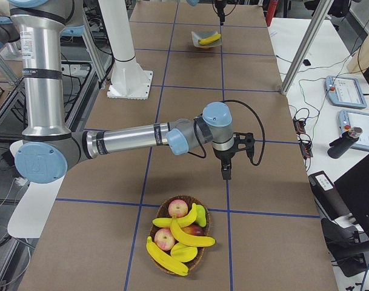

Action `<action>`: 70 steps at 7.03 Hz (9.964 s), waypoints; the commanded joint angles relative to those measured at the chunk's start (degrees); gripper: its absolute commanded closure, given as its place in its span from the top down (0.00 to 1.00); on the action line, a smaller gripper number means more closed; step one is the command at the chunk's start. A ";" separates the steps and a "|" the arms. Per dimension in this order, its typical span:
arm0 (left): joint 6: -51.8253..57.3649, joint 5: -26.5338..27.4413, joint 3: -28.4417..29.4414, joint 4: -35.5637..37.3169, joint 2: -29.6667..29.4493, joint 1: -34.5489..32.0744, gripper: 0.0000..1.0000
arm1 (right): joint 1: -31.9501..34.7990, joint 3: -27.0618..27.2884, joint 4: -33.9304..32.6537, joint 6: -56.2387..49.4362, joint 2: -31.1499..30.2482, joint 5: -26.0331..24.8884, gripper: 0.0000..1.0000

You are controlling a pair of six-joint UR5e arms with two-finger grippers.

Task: Transfer all bananas from basket to plate

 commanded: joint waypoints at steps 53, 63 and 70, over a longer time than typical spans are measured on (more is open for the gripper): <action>-48.66 -6.89 1.07 -47.26 -9.00 11.31 1.00 | -38.89 2.92 2.53 48.59 34.26 13.65 0.00; -55.08 -0.21 4.06 -53.70 -12.25 18.88 1.00 | -43.39 4.06 6.66 51.58 37.08 12.33 0.00; -55.08 -0.12 6.08 -53.44 -14.19 20.81 0.97 | -43.48 4.06 6.75 51.58 37.08 12.51 0.00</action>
